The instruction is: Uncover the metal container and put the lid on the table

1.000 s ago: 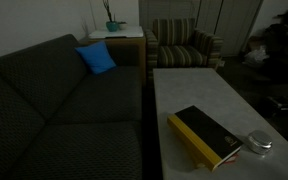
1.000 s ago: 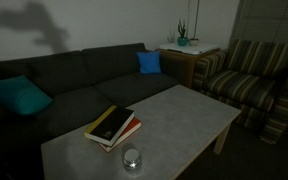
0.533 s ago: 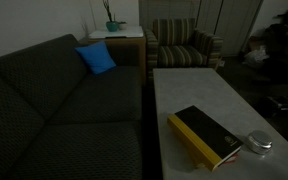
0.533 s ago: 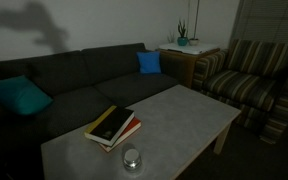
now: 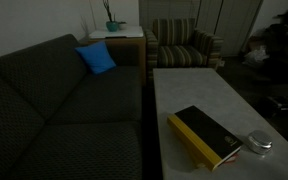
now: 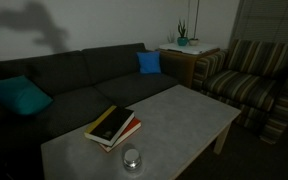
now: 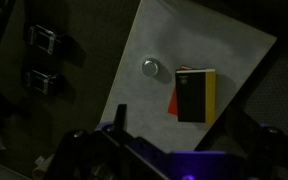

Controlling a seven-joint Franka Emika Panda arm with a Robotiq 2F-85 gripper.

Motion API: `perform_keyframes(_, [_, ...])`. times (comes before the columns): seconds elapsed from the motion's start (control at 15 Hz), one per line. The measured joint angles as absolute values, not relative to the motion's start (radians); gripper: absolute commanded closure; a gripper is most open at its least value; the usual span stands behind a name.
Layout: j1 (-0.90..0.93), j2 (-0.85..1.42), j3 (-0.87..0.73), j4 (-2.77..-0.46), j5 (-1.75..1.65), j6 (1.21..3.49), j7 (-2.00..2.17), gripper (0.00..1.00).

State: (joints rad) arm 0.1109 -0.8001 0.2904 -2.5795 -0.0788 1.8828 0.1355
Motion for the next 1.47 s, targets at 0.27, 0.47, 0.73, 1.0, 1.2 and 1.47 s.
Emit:
perform_keyframes(0.27, [0.11, -0.742, 0.24, -2.57, -0.124, 1.906, 0.071, 0.0])
perform_keyframes(0.47, [0.108, -0.625, 0.13, -2.547, -0.126, 1.952, -0.04, 0.0])
perform_keyframes(0.73, [0.106, -0.441, 0.007, -2.493, -0.093, 1.983, -0.174, 0.0])
perform_keyframes(1.0, [0.107, -0.458, 0.023, -2.491, -0.093, 1.983, -0.165, 0.0])
perform_keyframes(1.2, [0.107, -0.467, 0.026, -2.492, -0.102, 1.983, -0.163, 0.0])
perform_keyframes(1.47, [0.105, -0.414, 0.06, -2.519, -0.173, 2.029, -0.055, 0.0])
